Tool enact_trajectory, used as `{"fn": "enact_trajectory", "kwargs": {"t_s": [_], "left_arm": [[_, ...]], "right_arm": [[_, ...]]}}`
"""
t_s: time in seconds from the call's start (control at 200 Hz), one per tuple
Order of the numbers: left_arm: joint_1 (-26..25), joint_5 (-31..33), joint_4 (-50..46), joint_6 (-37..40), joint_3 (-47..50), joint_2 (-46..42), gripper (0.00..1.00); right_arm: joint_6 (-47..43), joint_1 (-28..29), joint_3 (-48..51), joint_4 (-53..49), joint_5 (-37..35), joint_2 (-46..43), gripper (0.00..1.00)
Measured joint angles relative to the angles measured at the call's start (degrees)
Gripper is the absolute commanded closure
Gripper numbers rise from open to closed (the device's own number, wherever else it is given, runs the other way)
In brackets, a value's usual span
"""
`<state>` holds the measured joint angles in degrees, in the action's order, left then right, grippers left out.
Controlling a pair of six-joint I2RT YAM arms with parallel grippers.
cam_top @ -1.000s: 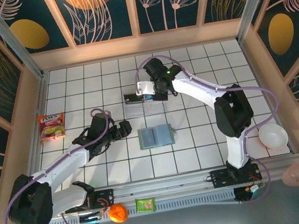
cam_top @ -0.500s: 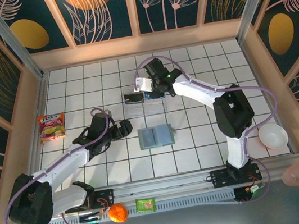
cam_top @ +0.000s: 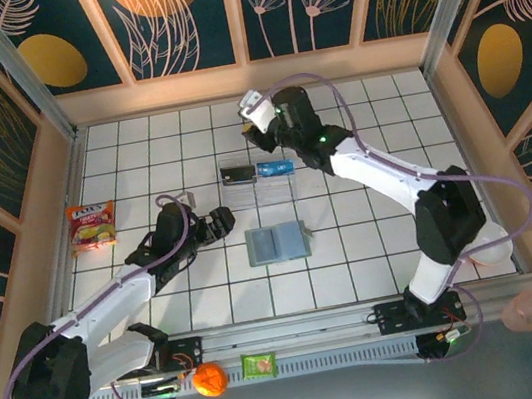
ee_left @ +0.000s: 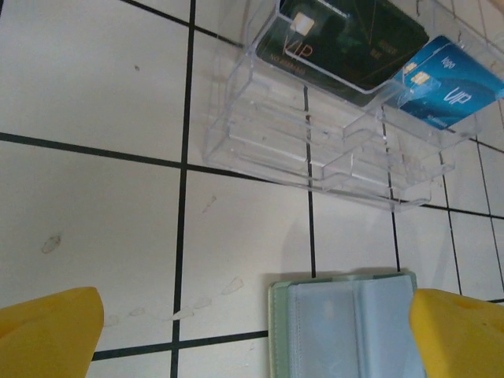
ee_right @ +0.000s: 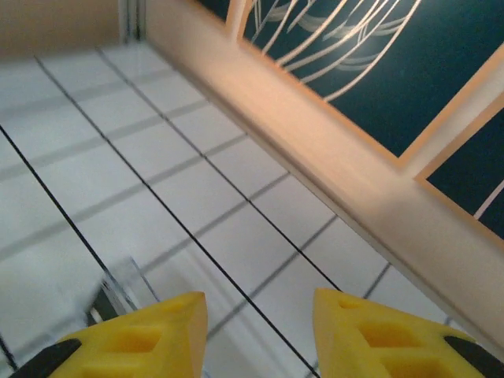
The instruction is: Take the credit cards out of the card holder
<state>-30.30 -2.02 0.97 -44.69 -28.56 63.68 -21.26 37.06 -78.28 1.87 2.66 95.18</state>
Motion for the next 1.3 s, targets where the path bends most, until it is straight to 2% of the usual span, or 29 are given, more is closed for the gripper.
{"fn": "enact_trajectory", "kwargs": {"t_s": [0.165, 0.285, 0.345, 0.515, 0.631, 0.756, 0.936, 1.206, 1.296], "left_arm": [[0.04, 1.38, 3.43, -1.16, 4.26, -3.61, 0.01], [0.04, 3.1, 4.24, -1.55, 6.64, -6.45, 0.01], [0.04, 4.15, 4.81, -1.64, 7.69, -8.15, 0.01], [0.04, 5.86, 4.96, -1.64, 9.18, -12.9, 0.01], [0.04, 7.61, 3.72, -0.79, 9.18, -16.28, 0.01], [0.04, 8.74, 1.73, 0.09, 9.18, -18.67, 0.02], [0.04, 8.44, 1.33, 0.31, 9.57, -18.88, 0.02], [0.04, 7.37, 1.36, 0.5, 9.77, -17.77, 0.03], [0.04, 7.02, 1.33, 0.52, 9.81, -17.77, 0.04]], "right_arm": [[19.8, 0.04, 12.87, 5.05, 2.82, -8.7, 0.57], [28.22, 1.2, 19.91, 2.69, 3.5, -11.96, 0.57], [30.71, 3.98, 22.25, -0.28, 2.56, -12.2, 0.57], [34.34, 17.49, 24.46, -7.23, -0.22, -7.08, 0.59], [35.6, 22.8, 23.76, -9.77, -2.86, -0.81, 0.59], [36.44, 24.68, 22.16, -12.83, -7.45, 3.69, 0.6], [36.68, 25.99, 20.04, -15.3, -13.35, 4.15, 0.6], [36.61, 28.28, 17.84, -15.91, -16.35, 8.09, 0.6], [36.63, 28.48, 17.77, -16.04, -16.55, 9.16, 0.65]]}}
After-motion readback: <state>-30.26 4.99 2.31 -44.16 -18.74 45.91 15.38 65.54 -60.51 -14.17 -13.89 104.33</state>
